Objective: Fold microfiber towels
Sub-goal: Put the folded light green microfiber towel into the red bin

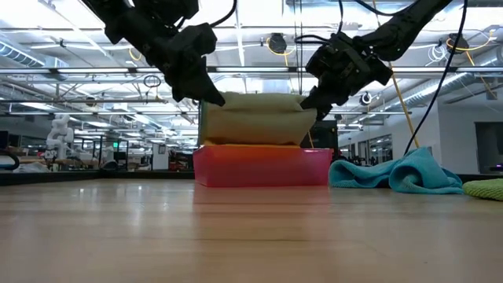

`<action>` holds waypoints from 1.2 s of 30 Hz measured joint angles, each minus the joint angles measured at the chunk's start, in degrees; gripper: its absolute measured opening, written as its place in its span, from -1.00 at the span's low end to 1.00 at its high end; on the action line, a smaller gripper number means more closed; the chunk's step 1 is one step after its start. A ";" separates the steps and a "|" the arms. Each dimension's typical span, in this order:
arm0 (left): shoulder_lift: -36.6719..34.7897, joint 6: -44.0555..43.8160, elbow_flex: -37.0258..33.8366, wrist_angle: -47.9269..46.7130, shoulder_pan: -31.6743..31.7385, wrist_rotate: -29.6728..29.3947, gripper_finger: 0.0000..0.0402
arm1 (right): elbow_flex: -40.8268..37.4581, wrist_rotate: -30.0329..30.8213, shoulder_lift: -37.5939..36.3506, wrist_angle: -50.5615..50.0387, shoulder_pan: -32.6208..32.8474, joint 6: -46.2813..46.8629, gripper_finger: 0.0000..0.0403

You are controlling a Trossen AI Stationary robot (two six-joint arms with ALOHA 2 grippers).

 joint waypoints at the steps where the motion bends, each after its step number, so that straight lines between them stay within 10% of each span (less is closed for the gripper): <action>1: 0.00 0.69 -0.02 -0.04 0.40 -0.13 -0.92 | 0.00 0.07 0.00 1.34 0.02 0.84 -0.90; 15: -0.02 4.77 -0.02 0.62 3.94 5.73 -0.85 | 0.47 0.61 0.04 2.45 -1.57 4.74 -0.90; 29: 0.50 6.93 -0.02 0.49 7.20 7.16 -0.86 | 4.33 18.61 0.39 1.77 0.35 9.30 -0.90; 36: 3.25 6.74 0.04 1.55 10.86 6.19 -0.92 | 4.42 18.04 2.97 2.46 -2.60 8.17 -0.90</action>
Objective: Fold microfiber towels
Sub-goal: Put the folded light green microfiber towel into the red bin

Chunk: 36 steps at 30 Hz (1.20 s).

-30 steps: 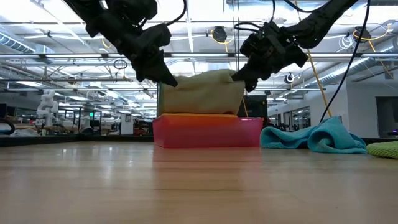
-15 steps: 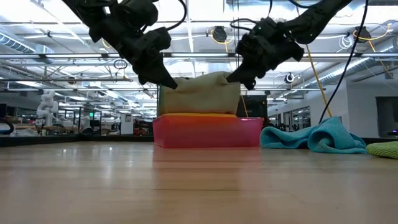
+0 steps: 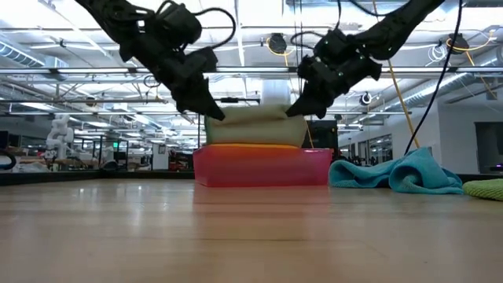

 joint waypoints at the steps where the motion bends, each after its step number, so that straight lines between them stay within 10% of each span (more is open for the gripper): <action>1: 0.43 0.02 0.00 0.02 0.37 0.02 -0.94 | -0.02 -0.07 0.70 -0.51 -0.12 -0.41 -0.90; 13: 4.92 -1.36 -0.07 -0.14 3.29 -3.28 -0.77 | -0.08 0.58 6.29 4.74 -0.39 -0.89 -0.87; 22: 6.54 -1.37 -0.07 -0.01 3.22 -4.61 -0.73 | -0.11 5.01 6.91 7.21 -0.01 -2.73 -0.43; 36: 6.35 -1.56 -0.07 2.87 1.24 -9.75 -0.17 | -0.11 6.12 0.58 8.54 2.68 -7.49 -0.19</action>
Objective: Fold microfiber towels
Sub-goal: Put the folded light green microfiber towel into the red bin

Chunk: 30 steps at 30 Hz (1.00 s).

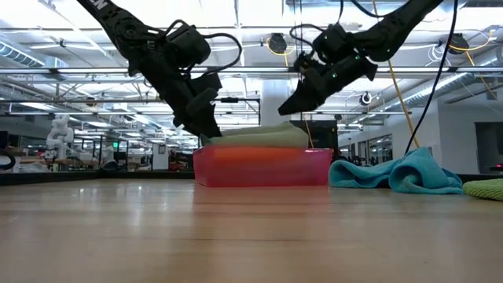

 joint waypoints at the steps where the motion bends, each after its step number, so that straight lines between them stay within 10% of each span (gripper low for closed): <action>1: 0.00 0.05 0.00 0.18 -0.04 -0.36 -0.14 | 0.00 -0.11 0.01 0.40 0.71 -1.06 -0.23; 12: -0.24 1.06 0.00 0.20 -0.54 -0.59 -0.04 | -3.79 -3.21 3.05 19.40 4.91 -0.12 -0.96; 30: -12.08 4.67 0.09 0.09 -2.80 -2.17 -0.04 | -3.96 -3.03 17.92 26.84 4.34 5.75 -0.98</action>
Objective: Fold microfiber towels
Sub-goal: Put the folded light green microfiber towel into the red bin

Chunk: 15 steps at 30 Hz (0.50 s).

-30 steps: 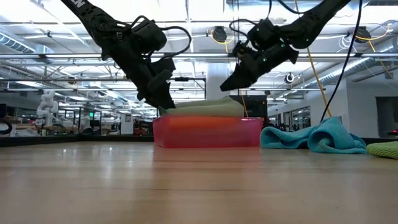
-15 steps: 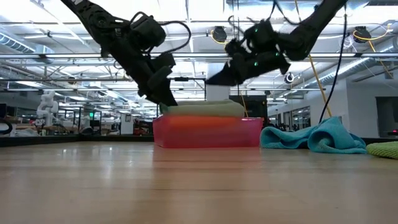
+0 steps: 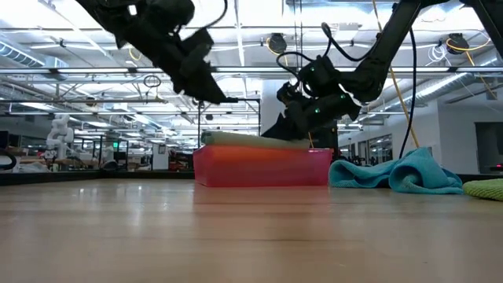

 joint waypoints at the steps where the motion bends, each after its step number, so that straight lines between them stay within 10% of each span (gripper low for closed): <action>1: -0.78 0.32 0.00 0.81 -0.01 -0.74 -0.04 | -0.02 0.00 0.00 -0.09 0.00 -0.01 -0.98; 15: 15.51 1.55 -0.04 16.75 -0.54 -6.77 -0.07 | 0.00 -0.03 -0.13 0.43 0.00 -0.05 -0.98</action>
